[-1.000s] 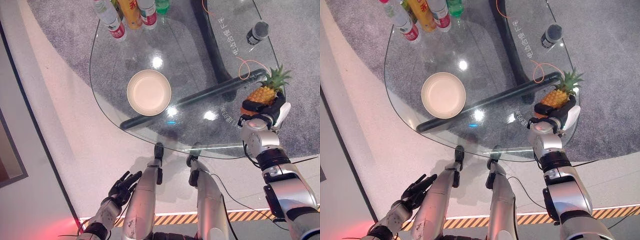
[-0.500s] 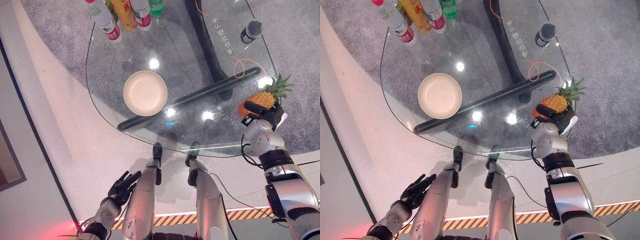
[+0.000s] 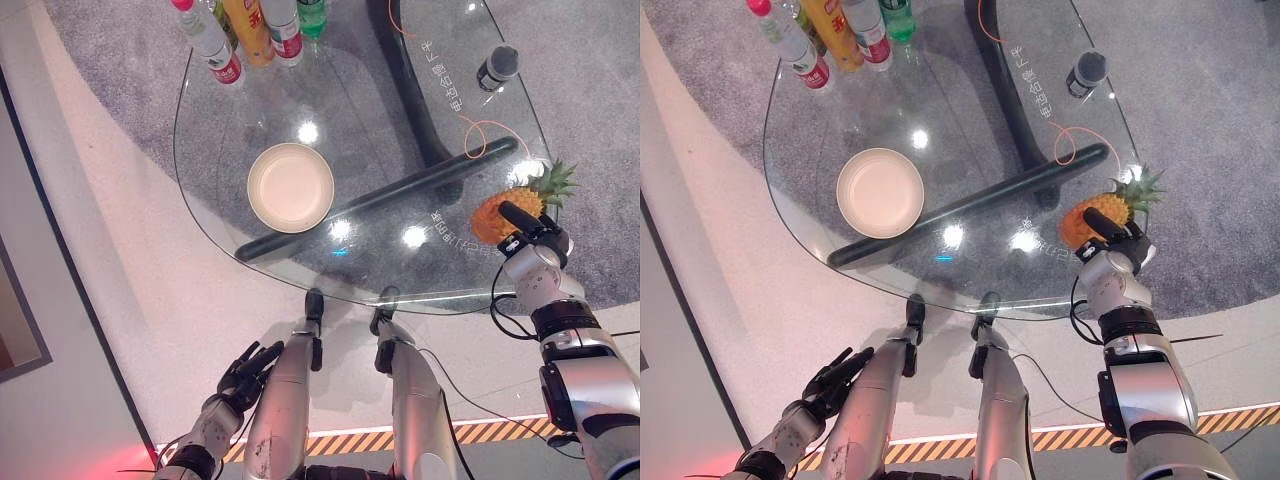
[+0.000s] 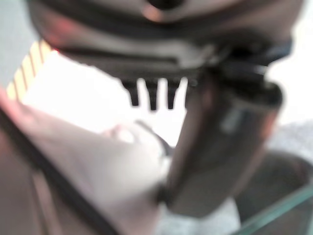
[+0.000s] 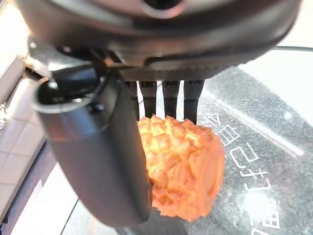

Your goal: Pick up the fruit to the plate

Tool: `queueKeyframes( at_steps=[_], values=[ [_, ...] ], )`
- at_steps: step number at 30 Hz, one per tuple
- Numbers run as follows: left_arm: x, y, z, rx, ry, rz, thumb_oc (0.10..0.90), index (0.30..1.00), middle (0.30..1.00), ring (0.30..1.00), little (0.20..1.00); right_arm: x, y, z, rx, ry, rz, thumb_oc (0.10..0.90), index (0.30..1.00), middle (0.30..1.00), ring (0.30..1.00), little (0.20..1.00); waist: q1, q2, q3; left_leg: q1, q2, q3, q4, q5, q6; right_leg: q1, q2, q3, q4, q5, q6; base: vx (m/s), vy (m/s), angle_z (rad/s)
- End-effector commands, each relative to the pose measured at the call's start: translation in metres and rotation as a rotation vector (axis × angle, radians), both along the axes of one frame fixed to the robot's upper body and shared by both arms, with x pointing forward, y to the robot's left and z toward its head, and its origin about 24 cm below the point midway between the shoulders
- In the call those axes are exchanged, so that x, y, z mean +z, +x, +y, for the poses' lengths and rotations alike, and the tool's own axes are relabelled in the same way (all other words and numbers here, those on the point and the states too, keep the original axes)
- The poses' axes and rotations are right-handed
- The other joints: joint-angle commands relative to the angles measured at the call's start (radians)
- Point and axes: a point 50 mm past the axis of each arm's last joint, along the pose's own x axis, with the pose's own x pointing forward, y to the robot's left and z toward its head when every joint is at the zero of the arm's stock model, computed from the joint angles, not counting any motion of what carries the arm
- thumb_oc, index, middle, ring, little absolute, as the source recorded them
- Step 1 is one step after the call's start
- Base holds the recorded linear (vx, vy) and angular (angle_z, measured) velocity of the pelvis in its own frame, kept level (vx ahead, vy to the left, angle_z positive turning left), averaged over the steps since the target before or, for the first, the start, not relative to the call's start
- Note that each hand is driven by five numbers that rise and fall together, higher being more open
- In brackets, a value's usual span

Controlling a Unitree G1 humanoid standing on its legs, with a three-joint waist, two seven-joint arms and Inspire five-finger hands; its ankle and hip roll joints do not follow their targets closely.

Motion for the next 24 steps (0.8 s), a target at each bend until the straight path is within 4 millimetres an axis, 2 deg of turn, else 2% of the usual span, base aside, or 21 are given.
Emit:
queueKeyframes(
  at_steps=[1,7,12,16,24],
  values=[
    [-0.015,-0.029,-0.005,0.004,-0.032,0.055,0.800,0.900,0.900,0.900,0.900,-0.006,0.003,0.007,0.095,0.025,0.034,0.100,0.300,0.300,0.300,0.200,0.041,0.051,-0.019,-0.006,-0.061,-0.012,-0.006,-0.022,0.005,0.007,0.027,-0.044,0.059,-0.004,0.024,0.00,0.000,0.00],
    [-0.015,-0.029,-0.005,0.006,-0.033,0.046,0.800,0.900,0.900,0.900,0.900,-0.012,0.001,0.005,0.099,0.018,0.073,0.100,0.300,0.300,0.300,0.200,0.044,0.053,-0.019,-0.014,-0.061,-0.015,0.004,-0.024,0.008,0.001,0.025,-0.045,0.068,-0.007,0.023,0.00,0.000,0.00],
    [-0.014,-0.029,-0.002,0.015,-0.030,0.037,0.800,0.900,0.900,0.900,0.900,-0.013,0.001,0.006,0.123,0.034,0.032,0.100,0.300,0.300,0.300,0.200,0.044,0.056,-0.019,-0.012,-0.062,-0.018,0.006,-0.023,0.008,0.001,0.025,-0.043,0.075,-0.009,0.024,0.00,0.000,0.00],
    [-0.014,-0.028,0.000,0.030,-0.028,0.032,0.800,0.900,0.900,0.900,0.900,-0.008,0.004,0.013,0.146,0.063,-0.050,0.100,0.300,0.300,0.300,0.200,0.040,0.054,-0.019,-0.003,-0.061,-0.016,0.005,-0.024,0.008,0.006,0.027,-0.042,0.081,-0.013,0.024,0.00,0.000,0.00],
    [-0.012,-0.031,0.008,0.079,-0.029,0.003,0.800,0.900,0.900,0.900,0.900,0.018,0.004,0.040,0.231,0.094,-0.334,0.100,0.300,0.300,0.300,0.200,0.019,0.041,-0.019,0.048,-0.049,0.002,-0.017,-0.025,0.004,0.047,0.034,-0.038,0.080,-0.030,0.027,0.00,0.000,0.00]
  ],
)
